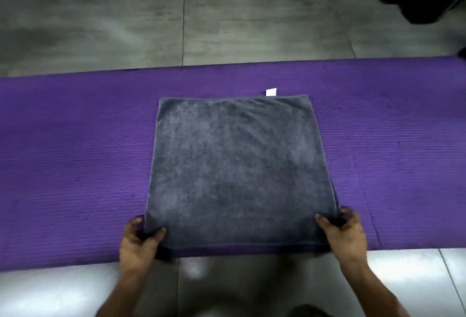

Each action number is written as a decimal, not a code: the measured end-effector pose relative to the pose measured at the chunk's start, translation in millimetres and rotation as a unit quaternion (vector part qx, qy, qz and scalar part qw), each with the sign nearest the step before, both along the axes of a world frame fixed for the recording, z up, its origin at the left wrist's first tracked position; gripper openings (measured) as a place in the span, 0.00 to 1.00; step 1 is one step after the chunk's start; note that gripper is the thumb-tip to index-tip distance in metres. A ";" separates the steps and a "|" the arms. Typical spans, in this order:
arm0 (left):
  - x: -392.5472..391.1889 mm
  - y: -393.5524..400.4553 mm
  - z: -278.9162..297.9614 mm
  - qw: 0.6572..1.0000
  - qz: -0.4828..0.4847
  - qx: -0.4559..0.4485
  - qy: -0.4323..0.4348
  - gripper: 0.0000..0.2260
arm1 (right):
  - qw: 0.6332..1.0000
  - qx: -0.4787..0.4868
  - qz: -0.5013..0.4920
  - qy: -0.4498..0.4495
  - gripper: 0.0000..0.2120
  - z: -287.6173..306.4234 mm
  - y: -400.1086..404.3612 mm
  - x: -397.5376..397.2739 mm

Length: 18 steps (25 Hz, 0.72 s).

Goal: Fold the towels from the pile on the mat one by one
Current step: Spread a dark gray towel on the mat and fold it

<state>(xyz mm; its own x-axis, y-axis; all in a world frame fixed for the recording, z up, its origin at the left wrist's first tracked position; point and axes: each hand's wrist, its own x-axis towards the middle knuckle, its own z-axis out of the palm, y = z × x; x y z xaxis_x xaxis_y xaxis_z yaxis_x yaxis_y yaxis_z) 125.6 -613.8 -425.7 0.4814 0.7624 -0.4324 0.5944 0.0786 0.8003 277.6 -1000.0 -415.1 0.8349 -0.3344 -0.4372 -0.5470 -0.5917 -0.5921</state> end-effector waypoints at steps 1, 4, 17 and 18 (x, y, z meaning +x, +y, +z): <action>-1.4 6.8 3.0 0.999 0.009 -0.053 0.008 0.11 | 0.998 0.043 -0.018 0.030 0.17 3.9 -2.2 2.9; -13.3 21.2 17.4 0.991 -0.019 -0.118 0.057 0.03 | 0.984 0.151 -0.045 0.087 0.13 18.6 -17.4 5.0; 61.2 23.7 71.3 0.929 0.111 -0.352 -0.027 0.12 | 0.837 0.489 -0.106 0.221 0.33 76.4 -6.8 86.0; 80.8 21.8 72.7 0.930 0.147 -0.330 -0.065 0.11 | 0.829 0.510 -0.132 0.186 0.35 73.0 4.4 96.6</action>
